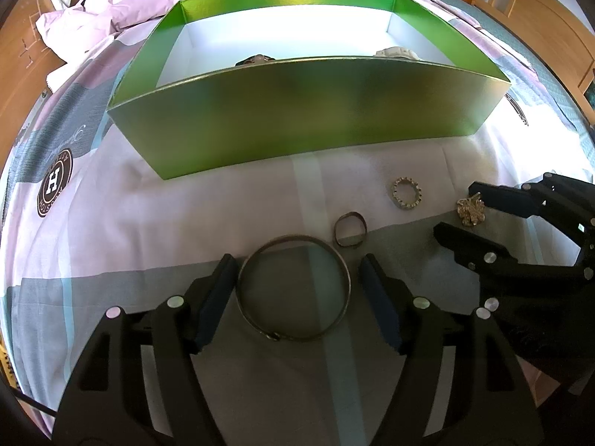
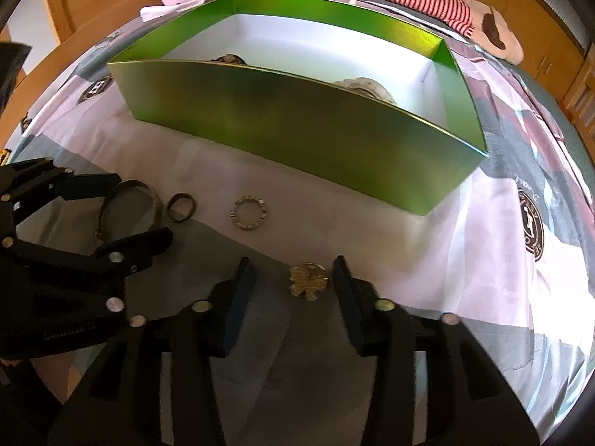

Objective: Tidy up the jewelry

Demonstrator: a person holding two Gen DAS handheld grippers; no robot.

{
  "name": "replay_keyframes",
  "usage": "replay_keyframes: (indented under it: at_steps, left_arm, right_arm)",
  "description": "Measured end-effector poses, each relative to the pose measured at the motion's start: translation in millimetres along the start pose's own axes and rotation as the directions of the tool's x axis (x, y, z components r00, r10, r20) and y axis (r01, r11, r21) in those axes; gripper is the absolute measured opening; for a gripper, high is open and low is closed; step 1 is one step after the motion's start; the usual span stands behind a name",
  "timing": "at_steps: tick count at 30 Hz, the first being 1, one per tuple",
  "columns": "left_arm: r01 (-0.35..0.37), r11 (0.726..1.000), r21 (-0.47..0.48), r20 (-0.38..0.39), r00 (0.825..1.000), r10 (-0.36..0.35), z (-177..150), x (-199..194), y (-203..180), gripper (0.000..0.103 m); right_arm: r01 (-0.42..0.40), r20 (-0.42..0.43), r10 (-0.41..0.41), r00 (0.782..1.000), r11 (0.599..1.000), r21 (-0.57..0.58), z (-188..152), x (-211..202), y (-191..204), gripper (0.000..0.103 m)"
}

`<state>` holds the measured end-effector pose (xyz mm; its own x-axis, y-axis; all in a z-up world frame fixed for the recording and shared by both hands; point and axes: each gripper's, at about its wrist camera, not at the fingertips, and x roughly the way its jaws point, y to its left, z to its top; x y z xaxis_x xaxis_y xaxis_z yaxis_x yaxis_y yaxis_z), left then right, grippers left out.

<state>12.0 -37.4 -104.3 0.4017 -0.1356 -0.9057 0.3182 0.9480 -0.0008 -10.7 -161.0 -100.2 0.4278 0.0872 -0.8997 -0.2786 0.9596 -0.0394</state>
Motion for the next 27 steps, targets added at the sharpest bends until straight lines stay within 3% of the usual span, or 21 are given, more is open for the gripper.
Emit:
replay_keyframes:
  at_steps: [1, 17, 21, 27]
  left_arm:
    - [0.000, 1.000, 0.000, 0.000, 1.000, 0.000, 0, 0, 0, 0.069]
    - [0.000, 1.000, 0.003, -0.004, 1.000, 0.000, 0, 1, 2, 0.070]
    - [0.001, 1.000, 0.004, -0.004, 1.000, -0.001, 0, 1, 2, 0.072]
    - [0.006, 1.000, -0.002, -0.005, 1.000, -0.006, 1, 2, 4, 0.076]
  right_arm:
    - [-0.002, 0.000, 0.002, 1.000, 1.000, -0.002, -1, -1, 0, 0.025]
    - [0.020, -0.038, -0.021, 0.999, 1.000, -0.009, -9, -6, -10, 0.025]
    - [0.021, -0.027, -0.022, 0.999, 1.000, -0.019, -10, -7, -6, 0.042]
    - [0.018, -0.017, -0.019, 1.000, 0.999, -0.034, -9, -4, 2, 0.044]
